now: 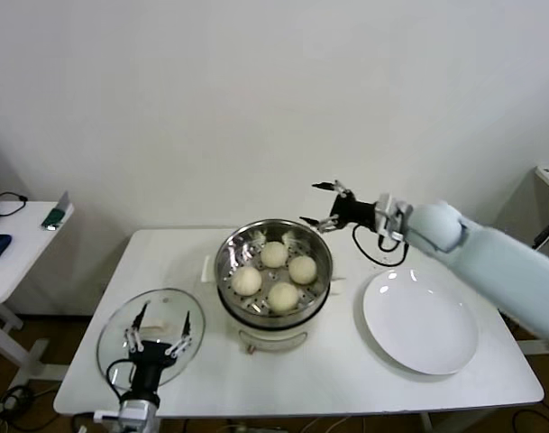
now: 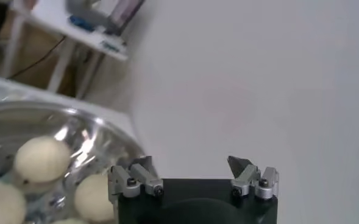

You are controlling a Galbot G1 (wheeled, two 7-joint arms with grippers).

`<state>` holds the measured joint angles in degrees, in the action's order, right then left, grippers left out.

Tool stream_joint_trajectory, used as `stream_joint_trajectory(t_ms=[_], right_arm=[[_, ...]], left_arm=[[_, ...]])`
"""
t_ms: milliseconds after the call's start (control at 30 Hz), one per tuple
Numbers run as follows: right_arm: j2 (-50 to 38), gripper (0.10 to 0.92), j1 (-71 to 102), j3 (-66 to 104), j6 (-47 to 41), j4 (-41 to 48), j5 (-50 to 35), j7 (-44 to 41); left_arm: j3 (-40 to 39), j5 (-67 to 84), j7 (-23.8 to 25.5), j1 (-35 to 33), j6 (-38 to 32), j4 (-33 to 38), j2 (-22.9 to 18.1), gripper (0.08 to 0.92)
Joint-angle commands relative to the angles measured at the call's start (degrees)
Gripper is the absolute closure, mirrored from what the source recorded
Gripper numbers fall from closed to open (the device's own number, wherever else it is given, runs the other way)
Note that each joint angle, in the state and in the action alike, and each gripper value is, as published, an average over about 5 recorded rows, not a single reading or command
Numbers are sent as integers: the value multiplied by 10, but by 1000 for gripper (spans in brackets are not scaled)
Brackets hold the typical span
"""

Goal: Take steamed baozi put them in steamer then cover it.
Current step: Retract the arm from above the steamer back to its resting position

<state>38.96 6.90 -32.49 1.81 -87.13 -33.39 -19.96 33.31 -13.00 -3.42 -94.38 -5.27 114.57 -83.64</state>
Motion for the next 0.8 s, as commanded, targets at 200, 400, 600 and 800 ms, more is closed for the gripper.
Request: stream_joint_trajectory(t_ms=[200,400,600,800], right_arm=[[95,203,492,545,17,-95,91,120],[175,203,600,665,-23,-145,102,143],[234,203,671,723,-45,-187,103,155],[272,203,720,765,-36,-204,108,142]], left_arm=[[25,-198,-5,-7,-8,4,6,177],[37,-431,-15,-12,-16,7,22,177],[33,-655,-8,-23,0,9,24,177],[21,-822,11,-24,50,-10,20,177]])
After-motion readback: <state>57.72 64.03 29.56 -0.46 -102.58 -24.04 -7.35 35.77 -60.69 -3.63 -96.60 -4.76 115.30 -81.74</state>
